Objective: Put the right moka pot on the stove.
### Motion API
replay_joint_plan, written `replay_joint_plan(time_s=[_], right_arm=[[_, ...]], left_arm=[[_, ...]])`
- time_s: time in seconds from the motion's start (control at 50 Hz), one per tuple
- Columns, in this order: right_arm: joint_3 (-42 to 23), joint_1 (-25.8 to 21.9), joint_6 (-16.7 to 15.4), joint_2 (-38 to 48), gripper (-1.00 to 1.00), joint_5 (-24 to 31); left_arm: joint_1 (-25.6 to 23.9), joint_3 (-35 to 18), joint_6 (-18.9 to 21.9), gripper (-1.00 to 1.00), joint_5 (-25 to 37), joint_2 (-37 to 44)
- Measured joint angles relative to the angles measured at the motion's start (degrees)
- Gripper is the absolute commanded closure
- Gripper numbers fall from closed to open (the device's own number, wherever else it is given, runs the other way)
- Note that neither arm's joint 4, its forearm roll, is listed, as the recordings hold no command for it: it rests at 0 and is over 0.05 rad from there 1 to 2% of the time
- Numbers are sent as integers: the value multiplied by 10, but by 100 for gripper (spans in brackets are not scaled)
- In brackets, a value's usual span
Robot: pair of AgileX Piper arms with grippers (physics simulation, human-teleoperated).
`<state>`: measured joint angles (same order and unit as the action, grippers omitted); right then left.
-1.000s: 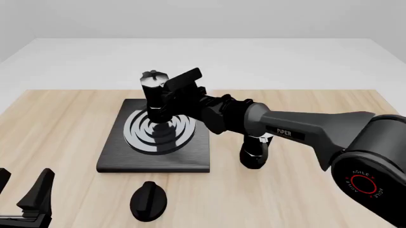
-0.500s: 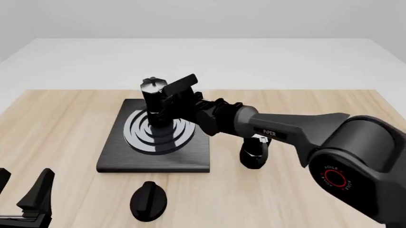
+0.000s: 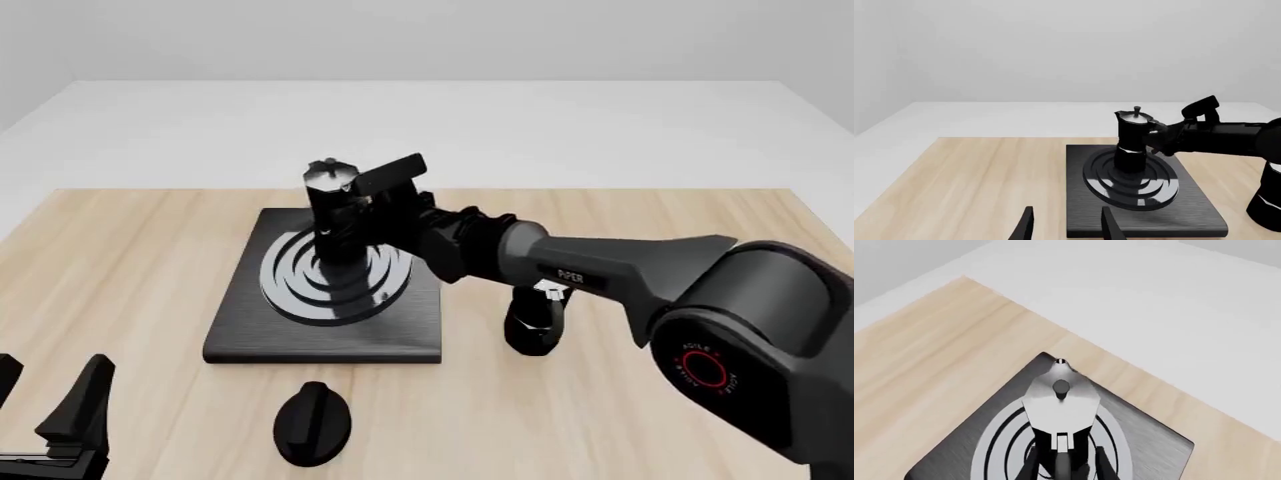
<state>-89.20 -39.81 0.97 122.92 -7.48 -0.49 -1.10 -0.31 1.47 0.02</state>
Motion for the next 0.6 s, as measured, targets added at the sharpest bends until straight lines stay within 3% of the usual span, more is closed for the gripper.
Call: replay_joint_plan(time_s=[0.6], right_arm=[[31, 9, -14, -44, -100, -8]], left_arm=[[0, 0, 0, -100, 0, 0]])
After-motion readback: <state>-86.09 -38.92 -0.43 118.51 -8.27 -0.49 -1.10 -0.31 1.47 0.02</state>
